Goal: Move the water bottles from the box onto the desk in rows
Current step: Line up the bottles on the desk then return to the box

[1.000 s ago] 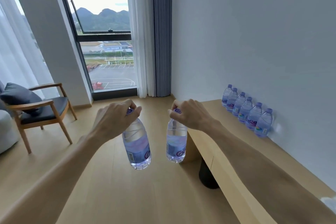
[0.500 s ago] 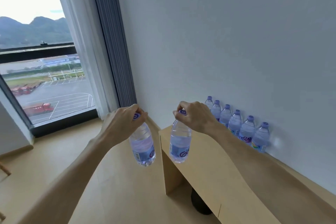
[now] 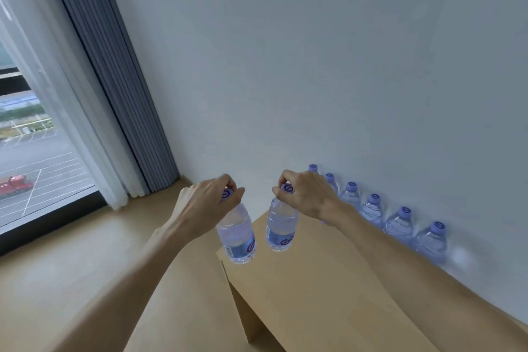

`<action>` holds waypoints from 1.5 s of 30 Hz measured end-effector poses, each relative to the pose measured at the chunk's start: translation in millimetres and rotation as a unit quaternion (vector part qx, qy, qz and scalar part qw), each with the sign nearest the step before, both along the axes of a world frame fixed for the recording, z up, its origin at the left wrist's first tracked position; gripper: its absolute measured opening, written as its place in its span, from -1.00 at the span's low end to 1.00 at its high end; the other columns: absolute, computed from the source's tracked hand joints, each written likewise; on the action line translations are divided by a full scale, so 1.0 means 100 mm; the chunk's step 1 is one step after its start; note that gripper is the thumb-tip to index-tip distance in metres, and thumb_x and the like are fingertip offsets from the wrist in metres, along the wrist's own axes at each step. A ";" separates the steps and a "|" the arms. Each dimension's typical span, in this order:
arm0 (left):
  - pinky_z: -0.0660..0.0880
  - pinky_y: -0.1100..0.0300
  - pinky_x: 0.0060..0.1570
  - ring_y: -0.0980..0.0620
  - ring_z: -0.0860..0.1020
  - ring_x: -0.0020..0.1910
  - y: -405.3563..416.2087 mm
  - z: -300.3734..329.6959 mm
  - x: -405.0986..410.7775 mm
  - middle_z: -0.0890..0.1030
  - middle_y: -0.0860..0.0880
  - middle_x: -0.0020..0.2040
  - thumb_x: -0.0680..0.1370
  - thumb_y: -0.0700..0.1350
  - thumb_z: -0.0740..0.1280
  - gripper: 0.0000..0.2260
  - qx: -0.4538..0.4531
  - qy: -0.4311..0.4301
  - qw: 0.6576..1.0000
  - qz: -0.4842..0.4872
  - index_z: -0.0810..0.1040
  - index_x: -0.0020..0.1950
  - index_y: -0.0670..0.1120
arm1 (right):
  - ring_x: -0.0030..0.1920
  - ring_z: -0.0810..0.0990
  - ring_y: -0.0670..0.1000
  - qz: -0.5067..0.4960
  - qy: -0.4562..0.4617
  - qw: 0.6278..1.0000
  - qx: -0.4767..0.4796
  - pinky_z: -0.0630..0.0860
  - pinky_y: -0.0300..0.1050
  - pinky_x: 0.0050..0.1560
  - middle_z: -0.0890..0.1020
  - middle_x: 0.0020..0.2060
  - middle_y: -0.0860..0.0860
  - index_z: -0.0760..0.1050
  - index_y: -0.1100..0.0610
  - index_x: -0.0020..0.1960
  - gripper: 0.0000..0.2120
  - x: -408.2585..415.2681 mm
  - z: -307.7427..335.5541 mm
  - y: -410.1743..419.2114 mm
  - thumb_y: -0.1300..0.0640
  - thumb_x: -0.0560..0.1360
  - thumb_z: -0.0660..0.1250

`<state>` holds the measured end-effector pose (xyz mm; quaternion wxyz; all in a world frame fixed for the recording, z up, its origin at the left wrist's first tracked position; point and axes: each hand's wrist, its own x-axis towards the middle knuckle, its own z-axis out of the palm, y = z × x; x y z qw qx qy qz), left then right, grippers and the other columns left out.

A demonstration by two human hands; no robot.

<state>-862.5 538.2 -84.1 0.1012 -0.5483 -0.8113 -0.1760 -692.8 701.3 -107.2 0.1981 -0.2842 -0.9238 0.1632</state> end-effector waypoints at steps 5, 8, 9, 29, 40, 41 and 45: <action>0.32 0.23 -0.36 0.08 0.51 -0.30 0.80 -0.25 -0.23 0.53 0.16 -0.28 0.58 0.23 0.16 -0.75 -0.015 -0.018 0.999 -0.046 0.45 -0.10 0.09 | -0.22 0.54 -0.01 -0.035 -0.033 0.999 -0.025 0.47 -0.07 -0.21 0.59 -0.27 -0.07 0.50 0.03 -0.05 -0.73 -0.10 -0.30 0.60 -0.16 0.56 0.21; 0.36 0.22 -0.33 0.09 0.53 -0.27 1.22 -0.51 -0.36 0.57 0.16 -0.23 0.58 0.20 0.16 -0.76 -0.041 -0.053 0.995 -0.075 0.45 -0.09 0.08 | -0.27 0.47 -0.07 -0.062 -0.057 0.996 -0.035 0.41 -0.13 -0.27 0.53 -0.30 -0.11 0.45 0.00 -0.09 -0.78 -0.08 -0.52 0.87 -0.14 0.56 0.21; 0.38 0.21 -0.31 0.08 0.53 -0.26 1.36 -0.61 -0.39 0.57 0.16 -0.23 0.58 0.20 0.16 -0.77 -0.051 -0.063 0.993 -0.085 0.45 -0.09 0.08 | -0.30 0.45 -0.08 -0.072 -0.069 0.994 -0.039 0.37 -0.15 -0.29 0.50 -0.33 -0.12 0.46 0.01 -0.09 -0.79 -0.08 -0.58 0.94 -0.11 0.57 0.21; 0.38 0.14 -0.34 -0.05 0.47 -0.30 3.37 -1.70 -0.74 0.53 0.06 -0.24 0.59 0.10 0.20 -0.77 -0.118 -0.135 0.919 -0.352 0.43 -0.11 -0.04 | -0.21 0.50 -0.12 -0.258 -0.116 0.940 -0.191 0.30 -0.29 -0.31 0.52 -0.20 -0.17 0.48 -0.05 -0.04 -0.84 -0.22 -1.15 1.60 -0.12 0.53 0.25; 0.43 0.10 -0.45 0.05 0.42 -0.44 3.46 -2.08 -0.61 0.42 0.17 -0.26 0.57 0.19 0.16 -0.74 -0.034 -0.207 0.882 -0.422 0.40 -0.15 0.04 | -0.29 0.44 -0.17 -0.337 0.060 0.902 -0.263 0.40 -0.27 -0.25 0.52 -0.25 -0.13 0.46 -0.02 -0.08 -0.80 -0.26 -1.49 1.45 -0.09 0.45 0.42; 0.45 0.06 -0.44 0.05 0.42 -0.44 3.46 -2.12 -0.61 0.42 0.18 -0.24 0.58 0.20 0.16 -0.75 -0.031 -0.206 0.883 -0.421 0.40 -0.14 0.05 | -0.28 0.44 -0.17 -0.336 0.059 0.903 -0.262 0.40 -0.27 -0.23 0.52 -0.23 -0.13 0.46 -0.02 -0.08 -0.81 -0.27 -1.50 1.45 -0.08 0.45 0.42; 0.47 0.01 -0.40 0.03 0.42 -0.44 3.46 -2.16 -0.60 0.42 0.17 -0.21 0.59 0.25 0.09 -0.70 -0.026 -0.211 0.880 -0.424 0.40 -0.11 0.06 | -0.23 0.45 -0.15 -0.333 0.044 0.908 -0.249 0.40 -0.26 -0.18 0.49 -0.18 -0.14 0.43 -0.02 -0.06 -0.83 -0.29 -1.50 1.48 -0.04 0.47 0.39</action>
